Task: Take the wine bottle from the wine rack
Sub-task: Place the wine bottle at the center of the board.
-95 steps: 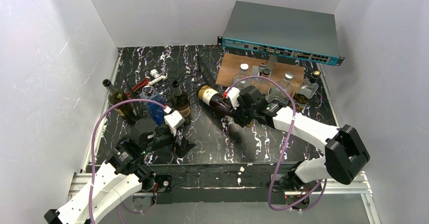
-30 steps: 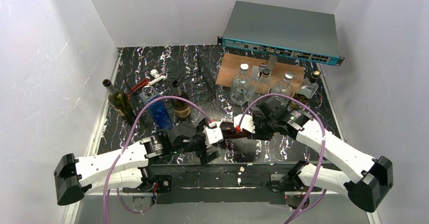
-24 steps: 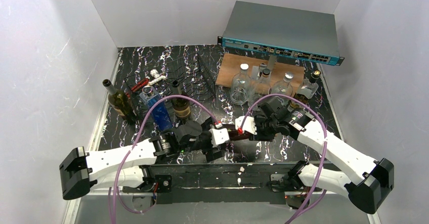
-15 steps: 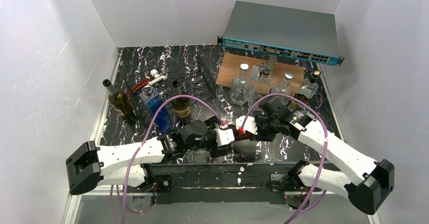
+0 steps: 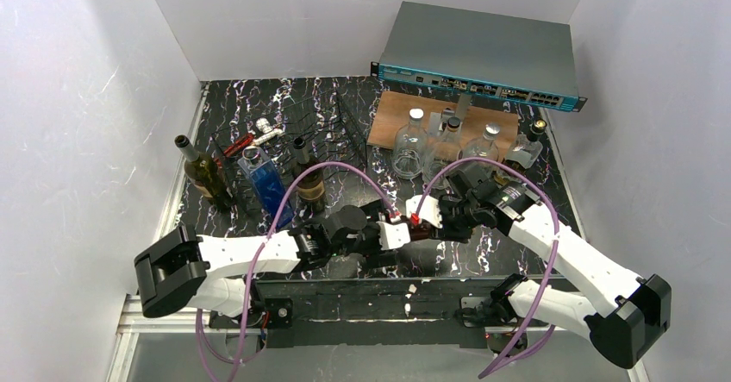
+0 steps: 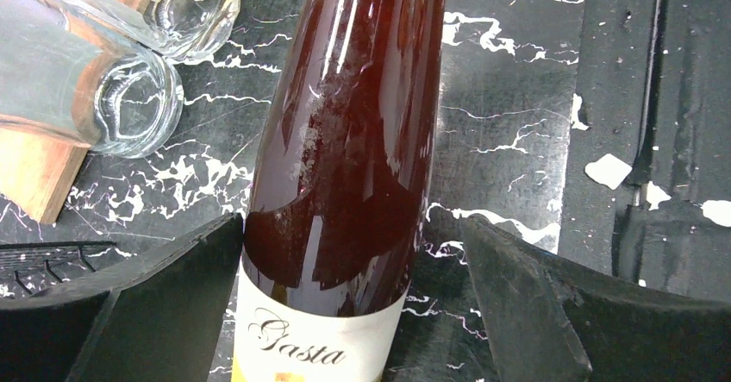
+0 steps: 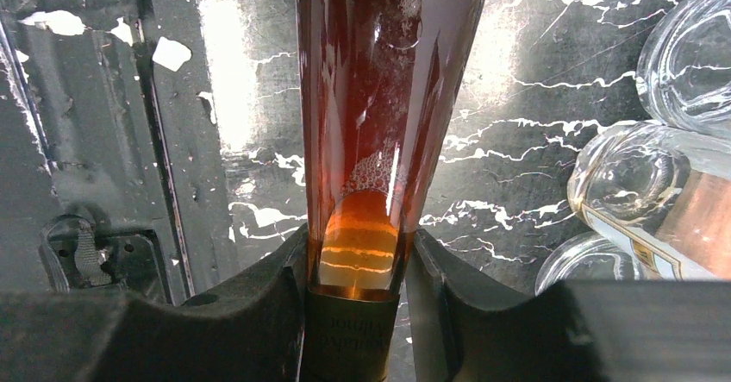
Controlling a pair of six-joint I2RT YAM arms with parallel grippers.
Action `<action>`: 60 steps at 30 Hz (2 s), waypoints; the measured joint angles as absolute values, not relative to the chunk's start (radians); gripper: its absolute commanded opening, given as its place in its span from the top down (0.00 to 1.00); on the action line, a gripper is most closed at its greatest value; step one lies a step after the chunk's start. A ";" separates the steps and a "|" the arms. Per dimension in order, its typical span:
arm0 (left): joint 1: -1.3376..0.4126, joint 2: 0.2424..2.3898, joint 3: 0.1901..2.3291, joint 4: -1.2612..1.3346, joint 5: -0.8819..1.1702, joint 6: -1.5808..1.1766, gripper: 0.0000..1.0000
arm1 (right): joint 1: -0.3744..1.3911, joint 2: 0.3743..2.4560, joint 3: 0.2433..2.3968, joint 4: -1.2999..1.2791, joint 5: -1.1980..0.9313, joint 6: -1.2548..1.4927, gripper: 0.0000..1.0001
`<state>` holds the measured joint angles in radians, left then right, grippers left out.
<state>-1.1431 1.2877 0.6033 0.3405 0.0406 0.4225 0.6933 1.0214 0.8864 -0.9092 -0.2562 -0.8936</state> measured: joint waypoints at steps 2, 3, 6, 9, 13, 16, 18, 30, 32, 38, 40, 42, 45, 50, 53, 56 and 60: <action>-1.143 1.306 0.603 0.357 0.038 0.432 0.02 | 0.687 1.021 0.886 -0.914 -0.265 -0.893 0.99; -1.143 1.313 0.603 0.363 0.037 0.436 0.02 | 0.684 1.021 0.886 -0.917 -0.269 -0.893 0.99; -1.143 1.338 0.603 0.382 0.031 0.454 0.02 | 0.675 1.021 0.886 -0.922 -0.282 -0.894 0.99; -1.143 1.360 0.603 0.392 0.020 0.472 0.02 | 0.667 1.022 0.886 -0.929 -0.295 -0.894 0.99; -1.143 1.371 0.603 0.398 -0.009 0.503 0.02 | 0.660 1.022 0.886 -0.938 -0.309 -0.894 0.99; -1.143 1.372 0.603 0.404 -0.020 0.526 0.02 | 0.654 1.023 0.886 -0.941 -0.317 -0.894 0.99; -1.144 1.378 0.603 0.412 -0.024 0.539 0.02 | 0.649 1.025 0.886 -0.941 -0.321 -0.894 0.99; -1.145 1.470 0.617 0.420 -0.047 0.582 0.02 | 0.627 1.043 0.885 -0.941 -0.361 -0.894 0.99; -1.145 1.474 0.626 0.424 -0.050 0.585 0.02 | 0.622 1.046 0.884 -0.941 -0.368 -0.894 0.99; -1.145 1.486 0.635 0.440 -0.063 0.582 0.10 | 0.609 1.053 0.884 -0.941 -0.381 -0.894 0.99; -1.146 1.489 0.635 0.440 -0.067 0.577 0.16 | 0.606 1.054 0.883 -0.941 -0.384 -0.894 0.99; -1.148 1.491 0.635 0.440 -0.070 0.569 0.23 | 0.603 1.054 0.880 -0.940 -0.388 -0.894 0.99; -1.151 1.497 0.635 0.439 -0.069 0.560 0.43 | 0.599 1.054 0.878 -0.936 -0.391 -0.894 0.99; -1.153 1.498 0.636 0.437 -0.071 0.559 0.86 | 0.595 1.054 0.875 -0.933 -0.395 -0.894 0.99; -1.153 1.498 0.636 0.437 -0.071 0.558 1.00 | 0.592 1.054 0.874 -0.931 -0.396 -0.894 0.93; -1.153 1.498 0.636 0.437 -0.072 0.553 1.00 | 0.588 1.055 0.873 -0.926 -0.398 -0.892 0.75; -1.153 1.497 0.636 0.434 -0.072 0.545 1.00 | 0.582 1.056 0.869 -0.917 -0.401 -0.886 0.52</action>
